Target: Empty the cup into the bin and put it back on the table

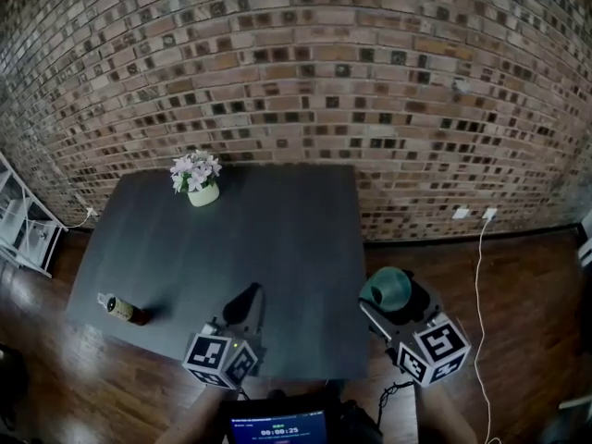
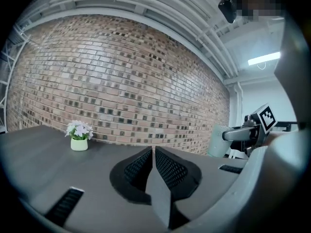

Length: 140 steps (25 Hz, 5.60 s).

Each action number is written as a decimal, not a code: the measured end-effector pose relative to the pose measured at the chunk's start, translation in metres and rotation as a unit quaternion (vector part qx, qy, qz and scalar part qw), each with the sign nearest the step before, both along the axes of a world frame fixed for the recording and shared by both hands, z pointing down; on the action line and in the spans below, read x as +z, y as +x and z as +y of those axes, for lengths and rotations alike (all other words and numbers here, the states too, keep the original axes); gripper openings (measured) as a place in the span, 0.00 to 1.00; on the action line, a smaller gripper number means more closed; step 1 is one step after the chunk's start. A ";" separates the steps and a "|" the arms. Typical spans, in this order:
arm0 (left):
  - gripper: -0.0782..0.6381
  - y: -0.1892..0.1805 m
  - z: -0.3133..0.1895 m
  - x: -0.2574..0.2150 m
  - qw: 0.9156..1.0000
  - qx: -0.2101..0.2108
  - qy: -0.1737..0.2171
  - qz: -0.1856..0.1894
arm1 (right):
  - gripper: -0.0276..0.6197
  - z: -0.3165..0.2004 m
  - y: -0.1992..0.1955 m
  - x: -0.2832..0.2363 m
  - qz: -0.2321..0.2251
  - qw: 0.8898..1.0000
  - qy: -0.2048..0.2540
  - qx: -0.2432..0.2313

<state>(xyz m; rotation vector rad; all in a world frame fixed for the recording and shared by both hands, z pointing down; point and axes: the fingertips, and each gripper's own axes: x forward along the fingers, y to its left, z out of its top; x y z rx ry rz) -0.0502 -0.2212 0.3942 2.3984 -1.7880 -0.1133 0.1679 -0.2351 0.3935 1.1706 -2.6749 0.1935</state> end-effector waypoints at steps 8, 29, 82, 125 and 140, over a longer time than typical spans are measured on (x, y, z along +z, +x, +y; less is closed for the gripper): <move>0.13 -0.062 0.038 -0.004 1.000 -0.001 0.006 -0.009 | 0.64 0.036 -0.065 0.001 0.022 1.000 -0.008 -0.008; 0.13 -0.072 0.091 0.074 0.998 0.042 -0.052 0.001 | 0.64 0.088 -0.140 0.117 0.055 0.995 -0.072 -0.033; 0.13 -0.041 0.079 0.171 0.998 0.020 -0.057 0.000 | 0.72 0.099 -0.141 0.229 0.064 0.991 -0.046 -0.110; 0.11 -0.054 0.135 0.000 0.998 0.062 0.009 0.031 | 0.05 0.161 -0.139 0.017 0.019 0.991 0.050 -0.121; 0.11 -0.059 0.134 -0.017 0.997 0.064 0.028 0.035 | 0.04 0.155 -0.129 0.012 0.004 0.995 0.037 -0.093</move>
